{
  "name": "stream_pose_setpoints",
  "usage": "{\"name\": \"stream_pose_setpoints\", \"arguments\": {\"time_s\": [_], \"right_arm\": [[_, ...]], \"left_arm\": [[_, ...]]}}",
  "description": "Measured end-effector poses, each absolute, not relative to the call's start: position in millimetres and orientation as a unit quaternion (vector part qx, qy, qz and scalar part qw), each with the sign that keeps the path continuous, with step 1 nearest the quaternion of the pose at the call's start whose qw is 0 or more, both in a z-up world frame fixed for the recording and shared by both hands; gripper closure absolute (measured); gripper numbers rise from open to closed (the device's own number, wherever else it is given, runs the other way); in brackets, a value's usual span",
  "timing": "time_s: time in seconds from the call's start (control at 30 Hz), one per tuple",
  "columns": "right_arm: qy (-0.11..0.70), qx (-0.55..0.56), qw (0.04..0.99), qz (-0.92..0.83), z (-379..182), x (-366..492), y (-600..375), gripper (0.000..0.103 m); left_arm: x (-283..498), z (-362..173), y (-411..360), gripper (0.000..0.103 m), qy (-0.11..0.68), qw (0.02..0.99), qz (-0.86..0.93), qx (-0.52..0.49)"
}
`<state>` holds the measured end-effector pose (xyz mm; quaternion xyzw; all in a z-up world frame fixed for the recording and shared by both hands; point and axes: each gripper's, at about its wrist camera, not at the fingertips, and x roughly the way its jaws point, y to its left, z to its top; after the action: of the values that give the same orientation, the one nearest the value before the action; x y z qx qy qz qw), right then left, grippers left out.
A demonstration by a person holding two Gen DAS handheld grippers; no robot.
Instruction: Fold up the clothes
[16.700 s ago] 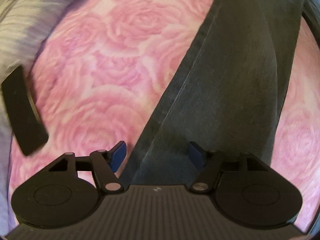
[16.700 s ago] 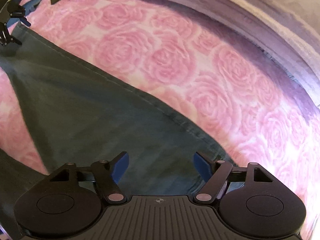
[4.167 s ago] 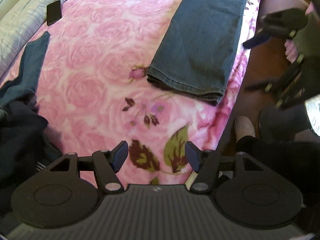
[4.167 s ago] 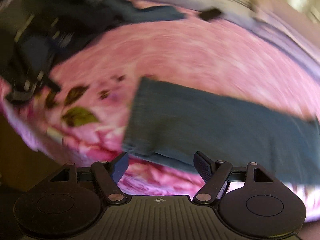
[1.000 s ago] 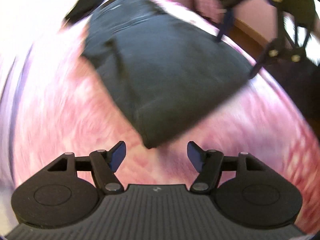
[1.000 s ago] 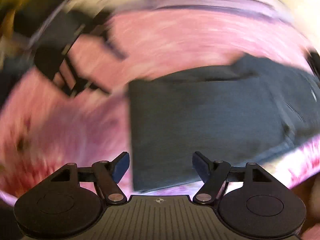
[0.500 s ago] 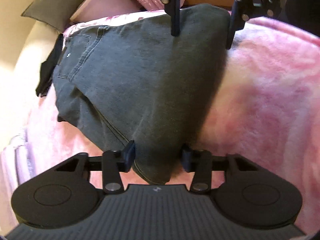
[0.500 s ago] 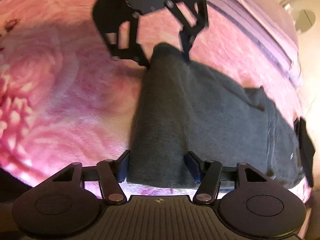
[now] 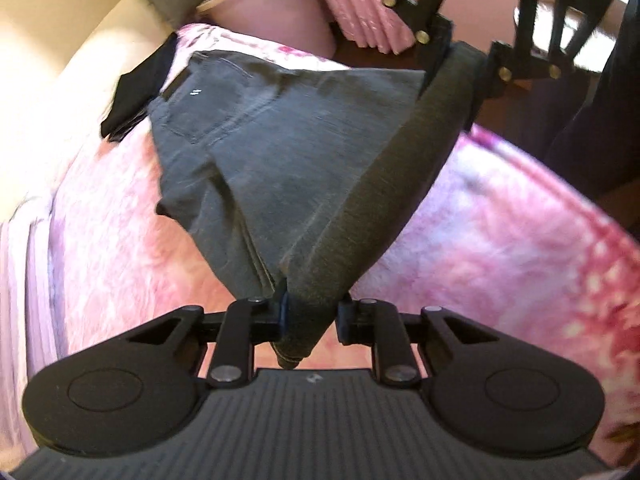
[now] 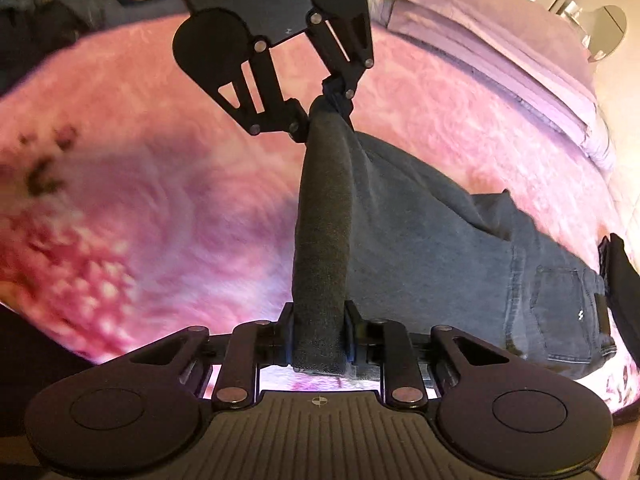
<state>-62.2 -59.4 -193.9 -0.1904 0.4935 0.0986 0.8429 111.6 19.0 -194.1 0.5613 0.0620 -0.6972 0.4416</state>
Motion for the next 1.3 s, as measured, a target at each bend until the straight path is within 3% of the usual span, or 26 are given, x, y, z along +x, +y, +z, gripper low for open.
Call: {"name": "stream_pose_setpoints", "arguments": {"time_s": [0.27, 0.67, 0.83, 1.0, 1.3], "right_arm": [[0.495, -0.096, 0.846, 0.175, -120, -72, -86, 0.081], [0.440, 0.037, 0.888, 0.129, -49, -27, -292, 0.081], [0.430, 0.106, 0.889, 0.115, -67, -4, -409, 0.081], [0.439, 0.194, 0.871, 0.102, -112, 21, -514, 0.081], [0.466, 0.291, 0.831, 0.081, -189, 47, -624, 0.081]], "left_arm": [[103, -130, 18, 0.086, 0.164, 0.436, -0.702, 0.539], [141, -37, -193, 0.086, 0.178, 0.421, -0.721, 0.521], [151, -53, -316, 0.086, 0.204, 0.415, -0.716, 0.523], [169, -102, -420, 0.086, 0.260, 0.385, -0.711, 0.528], [190, -187, -525, 0.086, 0.338, 0.344, -0.702, 0.524]]}}
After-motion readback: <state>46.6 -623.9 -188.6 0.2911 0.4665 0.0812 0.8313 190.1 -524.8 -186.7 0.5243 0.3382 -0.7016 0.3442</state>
